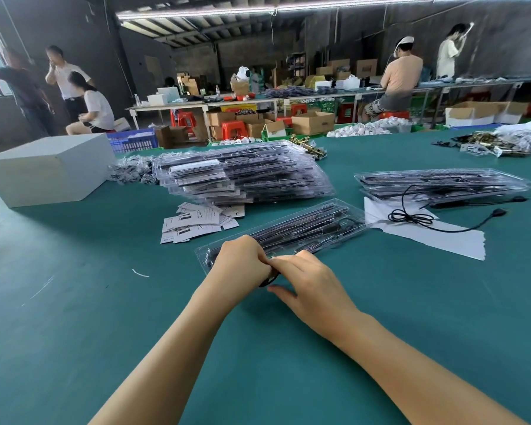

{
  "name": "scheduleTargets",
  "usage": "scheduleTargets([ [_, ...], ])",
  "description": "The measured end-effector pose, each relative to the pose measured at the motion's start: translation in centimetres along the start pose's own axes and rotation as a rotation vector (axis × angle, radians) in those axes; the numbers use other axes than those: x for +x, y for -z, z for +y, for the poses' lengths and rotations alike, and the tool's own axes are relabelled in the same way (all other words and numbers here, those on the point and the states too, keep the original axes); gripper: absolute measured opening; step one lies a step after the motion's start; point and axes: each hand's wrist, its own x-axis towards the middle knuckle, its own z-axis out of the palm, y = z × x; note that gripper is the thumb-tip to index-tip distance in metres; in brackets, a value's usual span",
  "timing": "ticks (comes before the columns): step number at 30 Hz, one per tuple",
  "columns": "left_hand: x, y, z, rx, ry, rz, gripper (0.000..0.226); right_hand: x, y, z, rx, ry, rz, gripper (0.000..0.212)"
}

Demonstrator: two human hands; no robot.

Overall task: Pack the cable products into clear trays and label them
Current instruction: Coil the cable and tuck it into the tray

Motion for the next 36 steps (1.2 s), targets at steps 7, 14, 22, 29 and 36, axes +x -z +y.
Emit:
scheduleTargets([
  [7, 0.1, -0.1, -0.6, -0.157, 0.056, 0.021, 0.014, 0.0, -0.2, 0.3, 0.04, -0.02, 0.024, 0.031],
  [14, -0.1, 0.5, -0.9, -0.424, 0.116, -0.059, 0.022, 0.2, -0.3, 0.5, 0.092, -0.078, 0.075, 0.025],
  [22, -0.3, 2.2, -1.1, -0.758, 0.2, -0.238, 0.022, 0.6, -0.2, 0.9, 0.108, -0.065, 0.1, 0.014],
  [29, 0.4, 3.9, -2.7, -0.093, -0.038, -0.074, 0.01, 0.7, -0.4, 1.0, 0.229, -0.311, 0.135, 0.021],
  [36, -0.1, 2.2, -5.2, 0.359, -0.197, -0.146, 0.045, 0.8, -0.2, 1.1, 0.309, -0.402, 0.128, 0.019],
])
